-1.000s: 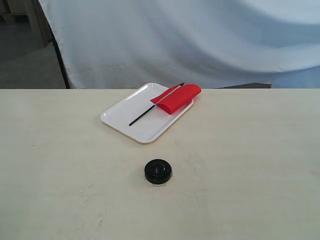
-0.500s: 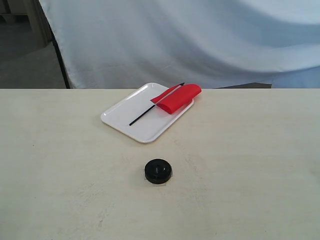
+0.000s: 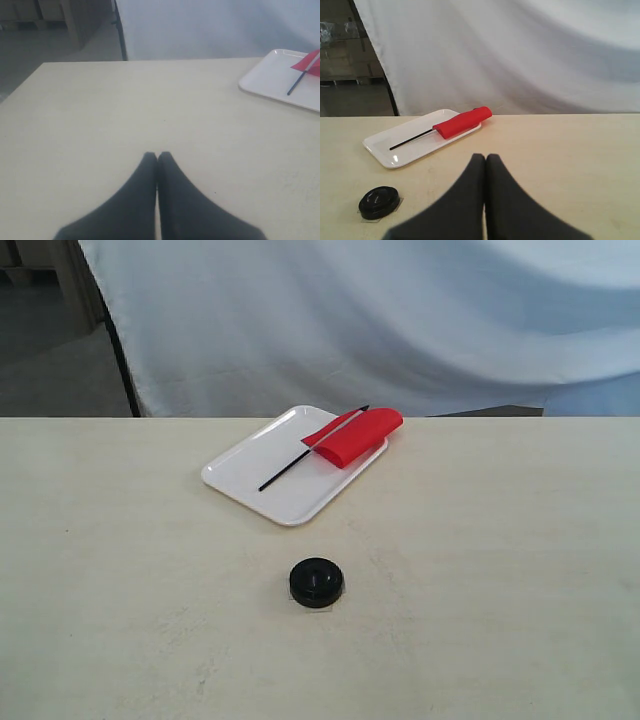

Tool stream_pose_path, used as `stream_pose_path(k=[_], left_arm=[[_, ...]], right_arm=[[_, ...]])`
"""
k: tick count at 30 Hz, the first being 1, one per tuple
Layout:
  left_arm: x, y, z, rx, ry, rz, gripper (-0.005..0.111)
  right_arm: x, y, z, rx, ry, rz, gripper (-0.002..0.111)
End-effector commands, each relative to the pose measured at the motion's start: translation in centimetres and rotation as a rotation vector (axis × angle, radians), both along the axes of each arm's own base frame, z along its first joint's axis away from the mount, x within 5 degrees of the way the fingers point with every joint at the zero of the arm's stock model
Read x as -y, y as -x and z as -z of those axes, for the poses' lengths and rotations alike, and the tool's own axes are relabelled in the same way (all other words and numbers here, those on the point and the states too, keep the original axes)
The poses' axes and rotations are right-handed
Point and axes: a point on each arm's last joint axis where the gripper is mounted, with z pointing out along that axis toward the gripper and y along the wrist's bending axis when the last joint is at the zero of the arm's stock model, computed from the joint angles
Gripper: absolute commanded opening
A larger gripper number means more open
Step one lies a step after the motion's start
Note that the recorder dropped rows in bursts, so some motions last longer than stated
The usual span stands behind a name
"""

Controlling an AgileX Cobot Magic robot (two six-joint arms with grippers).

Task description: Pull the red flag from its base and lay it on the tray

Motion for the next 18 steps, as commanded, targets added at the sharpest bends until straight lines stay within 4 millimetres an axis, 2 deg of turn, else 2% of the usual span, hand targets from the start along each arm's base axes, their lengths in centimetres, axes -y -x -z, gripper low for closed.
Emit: stream_pose_path(k=[1,18], left_arm=[[0.01,0.01,0.00,0.006,0.003,0.001,0.000],[0.01,0.01,0.00,0.006,0.003,0.001,0.000]], right_arm=[[-0.04,0.04,0.03,-0.001,-0.008,-0.006,-0.001],[-0.01,0.09,0.63,-0.071,-0.024,-0.002,-0.001]])
